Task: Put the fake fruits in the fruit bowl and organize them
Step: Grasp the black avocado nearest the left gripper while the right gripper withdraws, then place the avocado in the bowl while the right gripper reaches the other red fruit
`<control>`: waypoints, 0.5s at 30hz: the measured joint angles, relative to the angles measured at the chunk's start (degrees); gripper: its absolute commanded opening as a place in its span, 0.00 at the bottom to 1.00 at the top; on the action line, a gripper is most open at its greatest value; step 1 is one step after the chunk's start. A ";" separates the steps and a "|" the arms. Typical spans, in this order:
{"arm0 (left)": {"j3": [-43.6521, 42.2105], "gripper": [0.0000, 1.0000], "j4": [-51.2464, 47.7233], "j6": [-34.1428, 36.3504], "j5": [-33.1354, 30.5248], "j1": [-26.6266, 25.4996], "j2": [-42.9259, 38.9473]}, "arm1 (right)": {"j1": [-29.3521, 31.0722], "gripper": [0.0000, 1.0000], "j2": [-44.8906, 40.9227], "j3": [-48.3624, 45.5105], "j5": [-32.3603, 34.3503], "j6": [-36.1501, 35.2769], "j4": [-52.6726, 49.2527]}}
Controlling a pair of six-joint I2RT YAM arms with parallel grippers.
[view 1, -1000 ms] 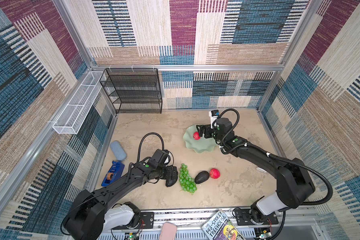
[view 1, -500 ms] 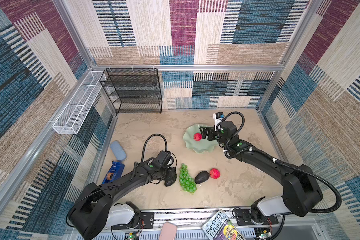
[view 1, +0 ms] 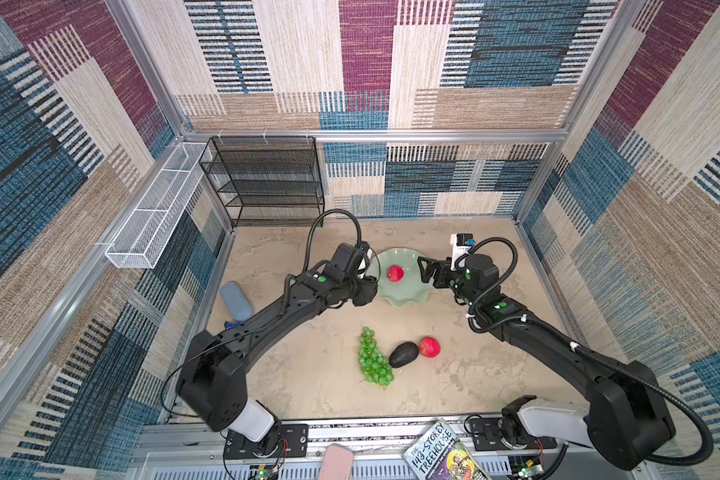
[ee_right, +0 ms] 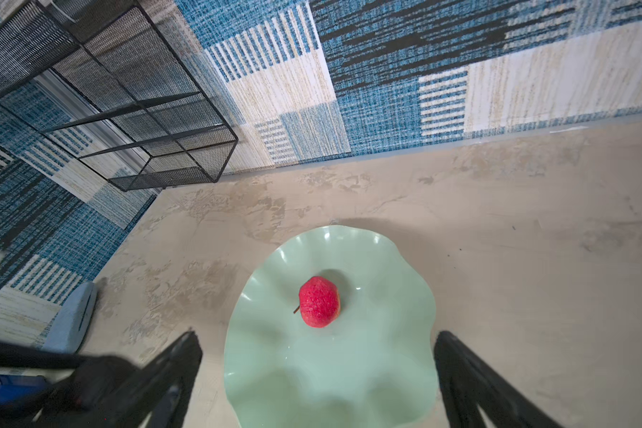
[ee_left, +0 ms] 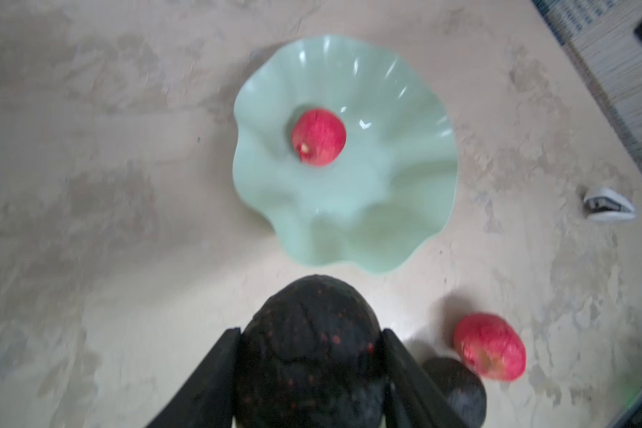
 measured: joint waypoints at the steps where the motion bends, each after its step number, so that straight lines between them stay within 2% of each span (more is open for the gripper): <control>1: 3.15 0.54 -0.11 0.81 0.35 0.02 2.82 | -0.20 1.00 -1.53 -0.85 0.04 0.02 -0.09; 6: 20.74 0.54 -3.52 2.73 4.48 -0.09 17.59 | -0.52 1.00 -8.07 -2.95 1.40 0.15 -3.04; 10: 29.66 0.53 -6.47 2.80 6.62 -0.57 26.21 | -0.57 1.00 -11.69 -3.50 1.99 0.15 -6.12; 15: 37.90 0.54 -10.03 2.60 7.85 -2.51 33.57 | -0.61 1.00 -12.04 -2.97 2.38 -0.09 -9.51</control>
